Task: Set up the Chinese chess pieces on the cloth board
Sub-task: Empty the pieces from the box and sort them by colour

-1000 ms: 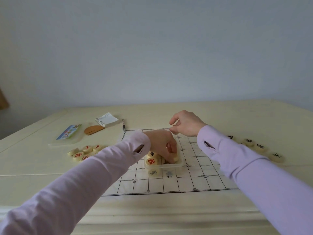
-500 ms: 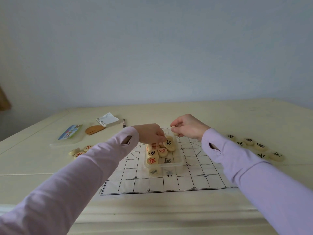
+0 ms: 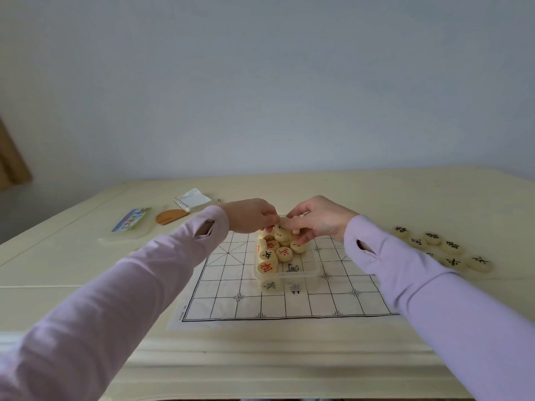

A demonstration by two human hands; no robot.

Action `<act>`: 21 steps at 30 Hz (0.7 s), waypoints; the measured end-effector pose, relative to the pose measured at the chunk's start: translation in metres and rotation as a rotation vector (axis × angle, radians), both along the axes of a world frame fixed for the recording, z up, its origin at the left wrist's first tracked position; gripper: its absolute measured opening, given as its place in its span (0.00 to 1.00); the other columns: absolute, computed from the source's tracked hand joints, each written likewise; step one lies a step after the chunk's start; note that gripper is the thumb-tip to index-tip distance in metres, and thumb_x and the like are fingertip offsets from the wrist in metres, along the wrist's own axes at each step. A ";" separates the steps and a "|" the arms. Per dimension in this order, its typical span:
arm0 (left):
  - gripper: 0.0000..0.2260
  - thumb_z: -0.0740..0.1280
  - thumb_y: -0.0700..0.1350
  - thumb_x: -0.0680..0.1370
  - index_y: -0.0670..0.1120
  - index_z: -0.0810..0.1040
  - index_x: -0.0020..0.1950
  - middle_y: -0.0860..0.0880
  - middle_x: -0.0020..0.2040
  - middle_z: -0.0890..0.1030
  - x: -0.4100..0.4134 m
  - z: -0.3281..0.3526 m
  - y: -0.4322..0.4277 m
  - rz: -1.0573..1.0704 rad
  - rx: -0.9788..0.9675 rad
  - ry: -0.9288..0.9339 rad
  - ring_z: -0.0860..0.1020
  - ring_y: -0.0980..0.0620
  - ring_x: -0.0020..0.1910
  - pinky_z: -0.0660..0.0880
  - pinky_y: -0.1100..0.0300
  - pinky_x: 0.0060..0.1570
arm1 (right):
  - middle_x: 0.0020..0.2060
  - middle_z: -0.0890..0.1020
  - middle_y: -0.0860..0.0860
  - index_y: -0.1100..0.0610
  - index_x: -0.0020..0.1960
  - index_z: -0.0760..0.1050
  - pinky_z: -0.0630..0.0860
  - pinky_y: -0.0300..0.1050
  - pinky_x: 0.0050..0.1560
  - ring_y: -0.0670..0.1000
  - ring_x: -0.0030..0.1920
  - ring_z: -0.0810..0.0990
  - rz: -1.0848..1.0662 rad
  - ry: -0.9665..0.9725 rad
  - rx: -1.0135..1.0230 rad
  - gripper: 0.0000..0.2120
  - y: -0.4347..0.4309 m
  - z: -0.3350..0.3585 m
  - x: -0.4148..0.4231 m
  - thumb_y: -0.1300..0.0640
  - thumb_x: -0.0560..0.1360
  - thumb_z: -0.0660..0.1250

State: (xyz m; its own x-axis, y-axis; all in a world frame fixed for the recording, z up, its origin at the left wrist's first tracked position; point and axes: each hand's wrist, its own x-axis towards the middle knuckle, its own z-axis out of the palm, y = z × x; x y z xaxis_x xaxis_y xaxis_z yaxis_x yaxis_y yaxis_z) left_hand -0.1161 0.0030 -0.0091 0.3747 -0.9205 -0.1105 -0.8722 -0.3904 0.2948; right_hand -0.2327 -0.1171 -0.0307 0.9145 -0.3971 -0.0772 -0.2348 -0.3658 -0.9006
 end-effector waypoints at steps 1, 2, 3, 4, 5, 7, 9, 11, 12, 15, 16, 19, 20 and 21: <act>0.13 0.56 0.48 0.82 0.42 0.76 0.47 0.53 0.37 0.73 -0.001 -0.001 0.001 -0.002 -0.002 0.008 0.69 0.56 0.35 0.64 0.67 0.34 | 0.34 0.77 0.54 0.60 0.45 0.77 0.81 0.38 0.37 0.50 0.31 0.79 0.000 0.022 -0.016 0.05 0.001 0.000 0.000 0.60 0.72 0.71; 0.14 0.57 0.48 0.82 0.42 0.77 0.49 0.53 0.38 0.74 -0.001 -0.001 0.002 -0.004 -0.010 0.019 0.70 0.56 0.36 0.65 0.67 0.35 | 0.33 0.77 0.53 0.60 0.44 0.76 0.80 0.38 0.35 0.49 0.29 0.79 -0.002 0.040 -0.028 0.04 0.001 -0.001 0.000 0.61 0.72 0.72; 0.13 0.58 0.49 0.81 0.42 0.78 0.51 0.53 0.39 0.76 -0.001 -0.002 0.003 -0.005 -0.028 0.030 0.71 0.56 0.37 0.66 0.67 0.36 | 0.32 0.77 0.53 0.59 0.44 0.76 0.80 0.37 0.35 0.49 0.28 0.78 -0.005 0.049 -0.038 0.05 0.001 -0.002 0.001 0.61 0.72 0.72; 0.12 0.60 0.49 0.80 0.44 0.79 0.52 0.54 0.39 0.77 0.000 -0.002 0.004 -0.005 -0.051 0.040 0.72 0.57 0.37 0.67 0.67 0.37 | 0.32 0.77 0.53 0.59 0.43 0.76 0.80 0.38 0.36 0.48 0.27 0.78 -0.011 0.044 -0.042 0.05 0.002 -0.003 0.001 0.60 0.72 0.72; 0.10 0.63 0.48 0.79 0.45 0.80 0.52 0.55 0.39 0.77 0.002 -0.002 0.005 -0.009 -0.068 0.032 0.73 0.57 0.38 0.69 0.67 0.39 | 0.32 0.78 0.53 0.58 0.43 0.76 0.80 0.40 0.39 0.48 0.28 0.79 -0.025 0.029 -0.052 0.05 0.001 -0.004 0.001 0.59 0.72 0.72; 0.08 0.70 0.47 0.74 0.47 0.82 0.51 0.56 0.39 0.78 0.005 -0.001 0.008 -0.033 -0.024 -0.058 0.75 0.57 0.40 0.70 0.65 0.42 | 0.32 0.80 0.51 0.57 0.43 0.77 0.80 0.42 0.43 0.49 0.29 0.79 -0.075 -0.025 -0.093 0.07 -0.003 -0.006 0.002 0.55 0.71 0.73; 0.10 0.73 0.47 0.71 0.50 0.83 0.51 0.57 0.38 0.77 0.004 0.000 0.011 -0.077 0.088 -0.138 0.74 0.59 0.38 0.69 0.67 0.39 | 0.33 0.80 0.52 0.57 0.43 0.77 0.80 0.43 0.45 0.50 0.31 0.80 -0.135 -0.082 -0.118 0.09 -0.007 -0.006 0.002 0.53 0.70 0.73; 0.11 0.74 0.48 0.70 0.52 0.82 0.52 0.56 0.39 0.77 -0.002 0.001 0.012 -0.125 0.169 -0.172 0.74 0.59 0.38 0.68 0.66 0.39 | 0.34 0.80 0.53 0.58 0.44 0.78 0.80 0.45 0.47 0.51 0.33 0.81 -0.163 -0.112 -0.109 0.09 -0.010 -0.005 0.002 0.53 0.70 0.73; 0.12 0.73 0.48 0.70 0.53 0.81 0.53 0.55 0.41 0.77 -0.006 0.001 0.010 -0.142 0.203 -0.206 0.74 0.57 0.40 0.68 0.64 0.41 | 0.35 0.80 0.53 0.58 0.45 0.78 0.80 0.45 0.47 0.51 0.32 0.81 -0.167 -0.110 -0.107 0.10 -0.010 -0.005 0.002 0.53 0.70 0.73; 0.15 0.73 0.48 0.71 0.51 0.79 0.57 0.53 0.48 0.77 -0.014 0.000 0.001 -0.152 0.296 -0.325 0.75 0.53 0.47 0.71 0.60 0.49 | 0.34 0.80 0.52 0.60 0.46 0.79 0.80 0.41 0.43 0.50 0.30 0.81 -0.163 -0.093 -0.104 0.11 -0.010 -0.006 -0.001 0.53 0.70 0.73; 0.16 0.72 0.48 0.71 0.51 0.79 0.58 0.52 0.48 0.78 -0.016 -0.001 -0.002 -0.152 0.324 -0.360 0.76 0.52 0.49 0.72 0.59 0.52 | 0.34 0.79 0.52 0.60 0.46 0.79 0.80 0.41 0.42 0.50 0.30 0.81 -0.165 -0.094 -0.098 0.11 -0.010 -0.006 -0.003 0.54 0.70 0.74; 0.18 0.72 0.48 0.71 0.47 0.78 0.59 0.50 0.52 0.81 -0.021 -0.007 -0.009 -0.162 0.373 -0.438 0.78 0.49 0.53 0.73 0.58 0.53 | 0.36 0.79 0.53 0.63 0.47 0.78 0.81 0.42 0.39 0.51 0.32 0.80 -0.202 -0.112 -0.095 0.11 -0.015 -0.002 -0.015 0.57 0.70 0.73; 0.18 0.72 0.49 0.71 0.47 0.79 0.59 0.50 0.53 0.81 -0.019 -0.008 -0.007 -0.154 0.369 -0.449 0.78 0.49 0.53 0.73 0.58 0.53 | 0.36 0.79 0.54 0.64 0.48 0.78 0.81 0.41 0.38 0.51 0.32 0.80 -0.214 -0.114 -0.107 0.11 -0.017 0.000 -0.018 0.58 0.71 0.73; 0.18 0.72 0.50 0.71 0.47 0.79 0.59 0.50 0.52 0.81 -0.016 -0.008 -0.003 -0.146 0.356 -0.456 0.78 0.50 0.53 0.73 0.58 0.52 | 0.36 0.79 0.54 0.64 0.48 0.78 0.80 0.39 0.35 0.50 0.32 0.79 -0.233 -0.110 -0.128 0.10 -0.020 0.002 -0.022 0.58 0.71 0.72</act>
State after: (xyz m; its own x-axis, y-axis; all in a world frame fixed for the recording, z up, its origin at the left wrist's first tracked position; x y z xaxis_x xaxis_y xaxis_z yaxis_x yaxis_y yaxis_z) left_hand -0.1325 -0.0001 -0.0170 0.3293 -0.9021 -0.2790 -0.9320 -0.2631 -0.2493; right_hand -0.2543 -0.1376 -0.0285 0.7976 -0.5976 0.0816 -0.2296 -0.4259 -0.8751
